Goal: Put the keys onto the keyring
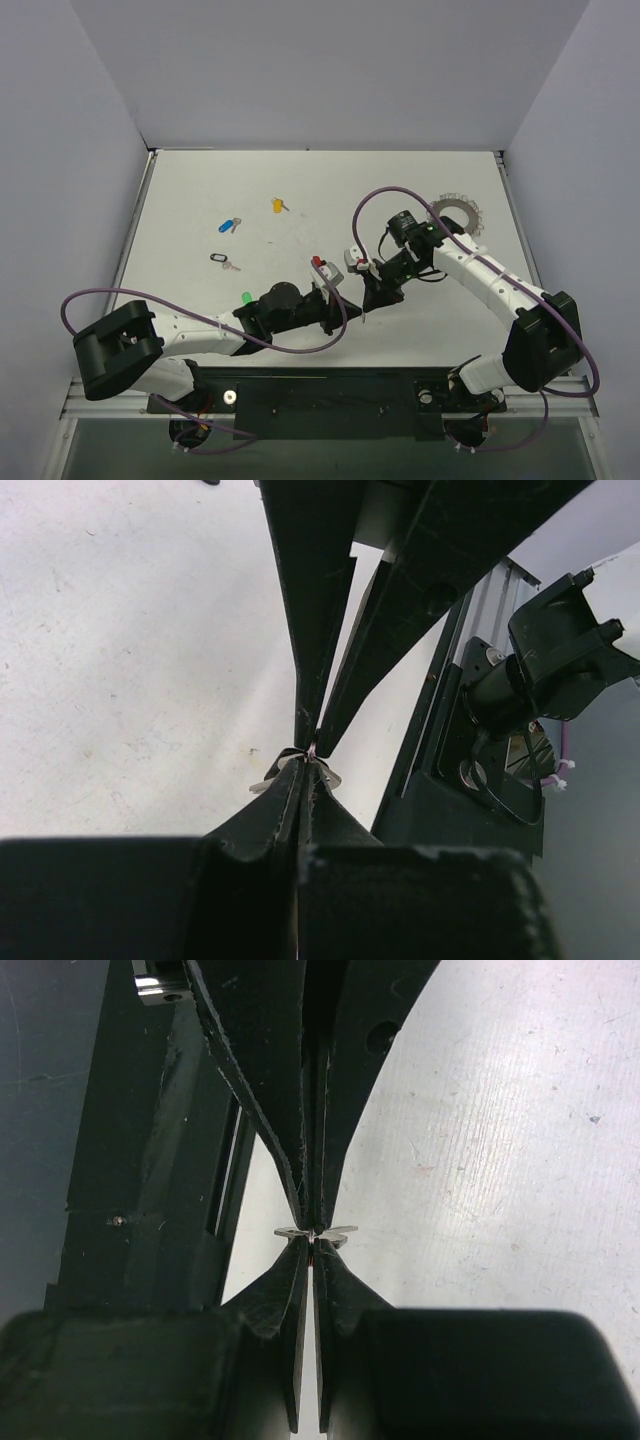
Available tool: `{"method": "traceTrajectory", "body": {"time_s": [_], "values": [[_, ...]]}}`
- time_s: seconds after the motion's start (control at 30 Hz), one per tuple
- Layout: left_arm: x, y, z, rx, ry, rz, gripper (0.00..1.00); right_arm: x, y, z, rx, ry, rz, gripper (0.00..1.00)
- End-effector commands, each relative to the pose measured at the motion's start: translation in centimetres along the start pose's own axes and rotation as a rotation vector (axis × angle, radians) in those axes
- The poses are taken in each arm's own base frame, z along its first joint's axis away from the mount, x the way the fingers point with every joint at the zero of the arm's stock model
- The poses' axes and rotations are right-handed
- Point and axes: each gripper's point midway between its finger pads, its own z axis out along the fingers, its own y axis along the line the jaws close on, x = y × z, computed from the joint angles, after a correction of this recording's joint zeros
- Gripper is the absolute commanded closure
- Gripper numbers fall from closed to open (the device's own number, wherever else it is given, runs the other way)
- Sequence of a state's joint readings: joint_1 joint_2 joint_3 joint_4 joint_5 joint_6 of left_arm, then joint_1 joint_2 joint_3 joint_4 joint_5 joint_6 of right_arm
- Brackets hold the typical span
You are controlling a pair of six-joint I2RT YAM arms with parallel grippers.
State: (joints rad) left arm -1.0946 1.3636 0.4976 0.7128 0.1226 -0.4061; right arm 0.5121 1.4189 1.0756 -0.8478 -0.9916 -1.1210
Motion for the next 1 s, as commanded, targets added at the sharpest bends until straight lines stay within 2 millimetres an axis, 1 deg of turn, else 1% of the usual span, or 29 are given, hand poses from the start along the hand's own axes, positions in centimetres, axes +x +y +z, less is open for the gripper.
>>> {"method": "traceTrajectory", "body": {"time_s": [0.0, 0.1, 0.13, 0.17, 0.27, 0.3, 0.33, 0.4, 0.5, 0.53, 0.6, 0.8, 0.83, 0.87, 0.9, 0.93, 0.97], "values": [[-3.1, -0.7, -0.1, 0.028, -0.107, -0.007, 0.91, 0.4, 0.9, -0.2, -0.033, 0.037, 0.054, 1.0], [-3.0, -0.6, -0.2, 0.03, -0.107, -0.01, 0.86, 0.5, 0.9, -0.3, -0.03, 0.041, 0.055, 1.0], [-3.1, -0.6, -0.3, 0.031, -0.109, -0.013, 0.81, 0.5, 0.8, -0.3, -0.029, 0.042, 0.053, 1.0], [-3.1, -0.6, -0.4, 0.031, -0.109, -0.011, 0.79, 0.5, 0.7, -0.3, -0.028, 0.043, 0.056, 1.0], [-3.3, -0.6, -0.7, 0.028, -0.117, -0.016, 0.59, 0.5, 0.6, -0.4, -0.025, 0.044, 0.059, 1.0], [-3.1, -0.5, -0.9, 0.024, -0.116, -0.018, 0.55, 0.6, 0.6, -0.4, -0.022, 0.043, 0.061, 1.0], [-3.4, -0.5, -1.1, 0.024, -0.127, -0.017, 0.48, 0.6, 0.6, -0.4, -0.021, 0.043, 0.062, 1.0], [-3.2, -0.3, -1.5, 0.015, -0.133, -0.014, 0.43, 0.7, 0.5, -0.5, -0.02, 0.041, 0.069, 1.0], [-3.6, -0.2, -2.1, 0.006, -0.152, -0.007, 0.4, 0.6, 0.4, -0.7, -0.015, 0.031, 0.071, 1.0], [-3.4, 0.0, -2.3, -0.003, -0.15, -0.008, 0.4, 0.7, 0.4, -0.7, -0.013, 0.031, 0.075, 1.0], [-3.6, 0.2, -2.7, -0.014, -0.161, -0.004, 0.39, 0.7, 0.3, -0.8, -0.01, 0.025, 0.081, 1.0], [-3.6, 0.9, -4.0, -0.045, -0.176, 0.003, 0.38, 0.6, 0.1, -1.0, -0.006, 0.005, 0.095, 1.0], [-3.9, 1.0, -4.2, -0.05, -0.188, 0.006, 0.38, 0.7, 0.1, -1.0, -0.006, 0.002, 0.101, 1.0], [-3.6, 1.2, -4.4, -0.057, -0.183, 0.008, 0.38, 0.7, 0.1, -1.1, -0.005, 0.0, 0.101, 1.0], [-4.0, 1.3, -4.7, -0.06, -0.197, 0.01, 0.38, 0.6, 0.0, -1.1, -0.003, -0.004, 0.104, 1.0], [-3.7, 1.4, -4.9, -0.064, -0.191, 0.011, 0.38, 0.7, 0.0, -1.1, -0.005, -0.006, 0.109, 1.0], [-3.9, 1.5, -5.1, -0.068, -0.201, 0.014, 0.37, 0.7, 0.0, -1.2, -0.001, -0.009, 0.109, 1.0]]}}
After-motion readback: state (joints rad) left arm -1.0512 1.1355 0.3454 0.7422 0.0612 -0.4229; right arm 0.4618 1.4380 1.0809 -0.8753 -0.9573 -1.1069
